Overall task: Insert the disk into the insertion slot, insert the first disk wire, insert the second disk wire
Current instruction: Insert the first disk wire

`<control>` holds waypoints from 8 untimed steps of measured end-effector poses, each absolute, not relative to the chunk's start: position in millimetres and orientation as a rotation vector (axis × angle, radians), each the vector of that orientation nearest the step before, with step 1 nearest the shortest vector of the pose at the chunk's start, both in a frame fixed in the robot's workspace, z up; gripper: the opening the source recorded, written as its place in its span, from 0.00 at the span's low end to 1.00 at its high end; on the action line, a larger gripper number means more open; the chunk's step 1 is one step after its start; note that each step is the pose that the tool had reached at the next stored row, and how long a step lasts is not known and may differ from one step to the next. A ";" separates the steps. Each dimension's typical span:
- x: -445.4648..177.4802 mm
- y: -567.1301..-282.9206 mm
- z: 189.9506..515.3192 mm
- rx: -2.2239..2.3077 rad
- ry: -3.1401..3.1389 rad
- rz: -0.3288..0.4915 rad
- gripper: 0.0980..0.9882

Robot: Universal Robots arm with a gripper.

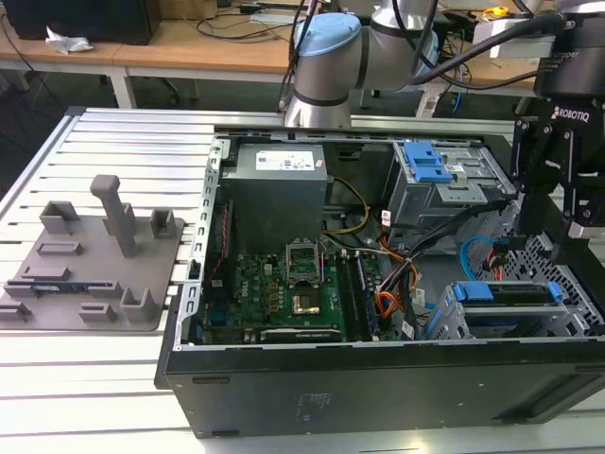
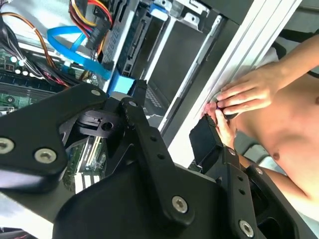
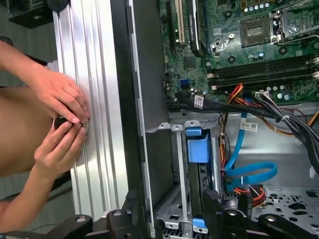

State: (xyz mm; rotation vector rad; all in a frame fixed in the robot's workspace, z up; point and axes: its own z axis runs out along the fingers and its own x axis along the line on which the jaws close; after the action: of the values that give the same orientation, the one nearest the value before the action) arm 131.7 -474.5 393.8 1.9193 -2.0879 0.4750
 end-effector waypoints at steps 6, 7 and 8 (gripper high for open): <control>139.9 -445.8 390.3 1.885 -2.050 0.533 0.59; 139.9 -443.3 389.6 1.885 -2.050 0.533 0.59; 139.9 -439.5 388.4 1.885 -2.051 0.533 0.59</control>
State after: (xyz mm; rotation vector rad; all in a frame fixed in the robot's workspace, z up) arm 139.9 -439.5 388.4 1.8848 -2.0510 0.5335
